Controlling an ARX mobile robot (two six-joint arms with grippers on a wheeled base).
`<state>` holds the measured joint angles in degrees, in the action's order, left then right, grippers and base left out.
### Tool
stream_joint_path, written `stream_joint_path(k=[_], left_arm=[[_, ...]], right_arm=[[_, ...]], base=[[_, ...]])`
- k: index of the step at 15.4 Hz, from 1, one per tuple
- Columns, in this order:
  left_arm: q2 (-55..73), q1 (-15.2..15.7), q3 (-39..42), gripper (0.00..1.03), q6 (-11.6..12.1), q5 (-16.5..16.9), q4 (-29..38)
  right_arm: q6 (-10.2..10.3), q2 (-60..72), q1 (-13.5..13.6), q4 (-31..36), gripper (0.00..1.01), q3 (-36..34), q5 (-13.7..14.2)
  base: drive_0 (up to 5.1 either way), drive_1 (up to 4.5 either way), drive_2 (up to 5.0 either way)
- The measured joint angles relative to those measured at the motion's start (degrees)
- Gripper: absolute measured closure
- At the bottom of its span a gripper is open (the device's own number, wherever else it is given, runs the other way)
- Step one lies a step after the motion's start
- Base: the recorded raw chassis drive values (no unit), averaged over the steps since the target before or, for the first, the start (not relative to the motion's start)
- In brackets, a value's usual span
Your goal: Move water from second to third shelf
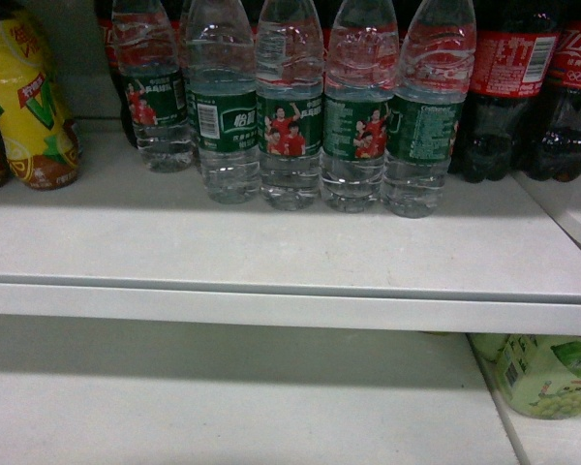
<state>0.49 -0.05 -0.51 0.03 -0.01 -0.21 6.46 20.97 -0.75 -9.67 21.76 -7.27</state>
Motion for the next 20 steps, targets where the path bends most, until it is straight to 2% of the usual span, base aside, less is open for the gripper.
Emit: stream_joint_path(k=[20], left_arm=[[0.0, 0.0, 0.0, 0.05, 0.0, 0.0, 0.0]], right_arm=[[0.4, -1.5, 0.0, -0.5, 0.62, 0.0, 0.0]], base=[[0.0, 0.00, 0.0]])
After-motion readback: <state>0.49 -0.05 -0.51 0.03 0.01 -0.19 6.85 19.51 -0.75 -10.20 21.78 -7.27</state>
